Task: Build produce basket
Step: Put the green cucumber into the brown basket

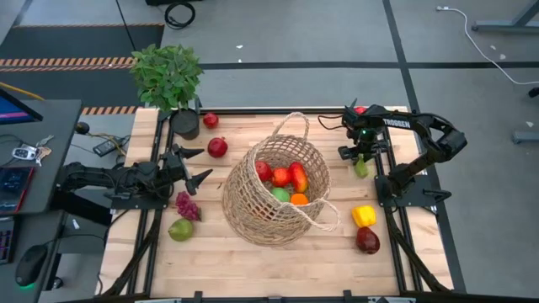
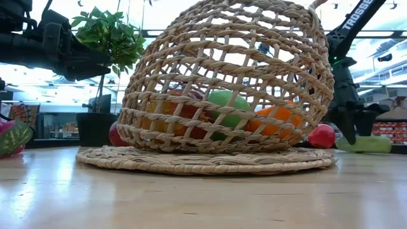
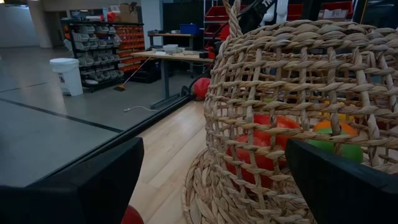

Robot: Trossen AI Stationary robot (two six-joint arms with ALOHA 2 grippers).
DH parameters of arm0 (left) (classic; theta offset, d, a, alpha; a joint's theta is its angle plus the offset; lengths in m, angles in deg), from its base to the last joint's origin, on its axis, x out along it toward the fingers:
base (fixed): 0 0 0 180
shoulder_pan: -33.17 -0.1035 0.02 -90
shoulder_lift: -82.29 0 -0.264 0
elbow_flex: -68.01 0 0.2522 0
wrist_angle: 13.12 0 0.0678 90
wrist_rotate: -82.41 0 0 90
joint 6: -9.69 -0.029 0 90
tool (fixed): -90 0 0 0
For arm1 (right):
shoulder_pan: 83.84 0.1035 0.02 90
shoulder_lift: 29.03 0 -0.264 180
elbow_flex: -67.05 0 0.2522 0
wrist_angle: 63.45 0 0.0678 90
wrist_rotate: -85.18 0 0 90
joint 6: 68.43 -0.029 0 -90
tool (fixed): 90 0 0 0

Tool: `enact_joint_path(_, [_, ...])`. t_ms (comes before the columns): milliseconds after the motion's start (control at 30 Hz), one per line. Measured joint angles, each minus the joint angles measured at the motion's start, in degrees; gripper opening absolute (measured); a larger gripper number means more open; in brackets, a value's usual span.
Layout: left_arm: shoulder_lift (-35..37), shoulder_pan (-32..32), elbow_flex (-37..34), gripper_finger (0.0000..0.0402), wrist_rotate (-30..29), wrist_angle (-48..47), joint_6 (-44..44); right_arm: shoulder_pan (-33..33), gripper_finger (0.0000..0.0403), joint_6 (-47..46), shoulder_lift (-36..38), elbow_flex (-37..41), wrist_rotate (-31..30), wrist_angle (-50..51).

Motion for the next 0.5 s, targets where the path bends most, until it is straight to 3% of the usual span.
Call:
enact_joint_path(233, [0.0,0.0,0.0,0.0398,0.0,0.0,0.0,0.4,0.0173,2.4,6.7,0.0,9.8,-3.9])
enact_joint_path(500, [0.0,0.0,0.0,0.0398,0.0,0.0,0.0,1.9,0.0173,0.8,19.0,0.0,29.3,-20.3])
